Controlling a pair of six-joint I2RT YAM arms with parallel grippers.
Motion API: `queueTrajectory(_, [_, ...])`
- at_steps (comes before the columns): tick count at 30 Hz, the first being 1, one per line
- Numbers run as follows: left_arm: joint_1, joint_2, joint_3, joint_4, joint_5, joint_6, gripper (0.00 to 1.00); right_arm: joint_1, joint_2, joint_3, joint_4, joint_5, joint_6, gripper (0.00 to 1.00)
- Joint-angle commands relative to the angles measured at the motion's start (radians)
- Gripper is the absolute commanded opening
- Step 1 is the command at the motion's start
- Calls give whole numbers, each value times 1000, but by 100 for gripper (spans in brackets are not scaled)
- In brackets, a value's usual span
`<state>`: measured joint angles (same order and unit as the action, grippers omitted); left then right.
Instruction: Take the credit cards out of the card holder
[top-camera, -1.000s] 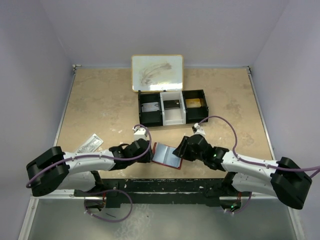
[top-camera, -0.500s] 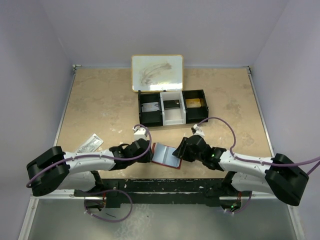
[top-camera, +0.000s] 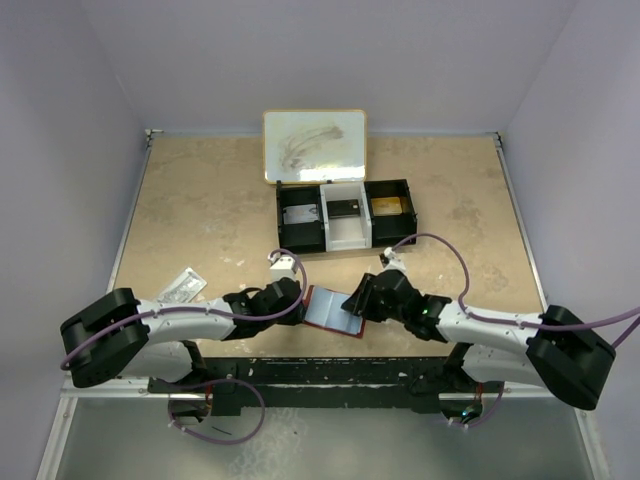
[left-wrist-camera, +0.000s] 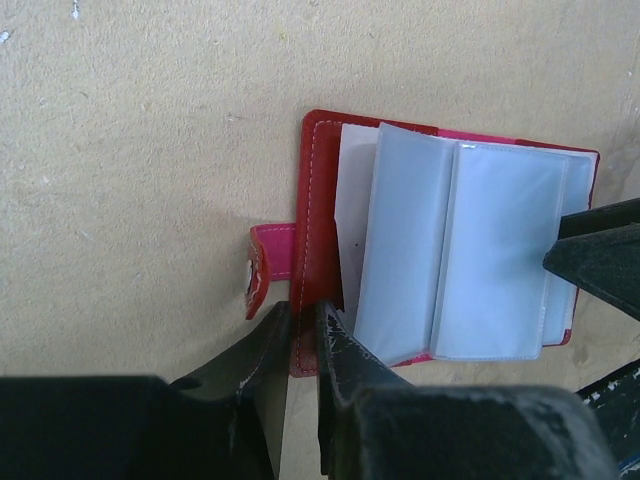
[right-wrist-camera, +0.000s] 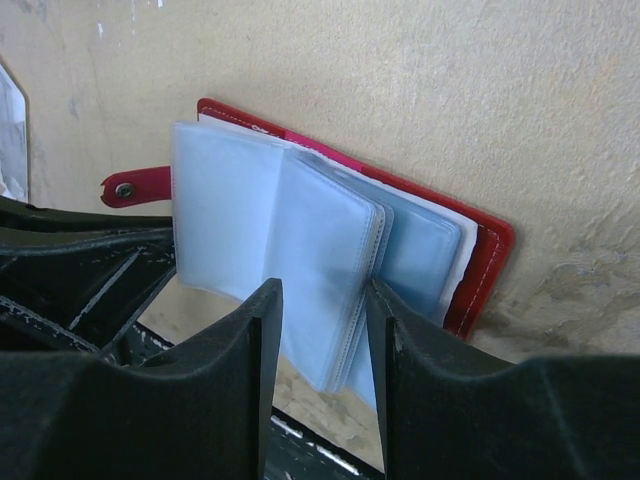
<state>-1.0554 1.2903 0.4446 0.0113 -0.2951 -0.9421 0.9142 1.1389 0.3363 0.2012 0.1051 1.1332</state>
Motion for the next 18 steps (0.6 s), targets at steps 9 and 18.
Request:
queueTrajectory(9, [-14,13,-8,38,14,-6,11,2,20,96,28,-48,-72,39])
queueTrajectory(18, [-15,14,-2,25,9,-5,10,3,5,131,-53,-25,-83,40])
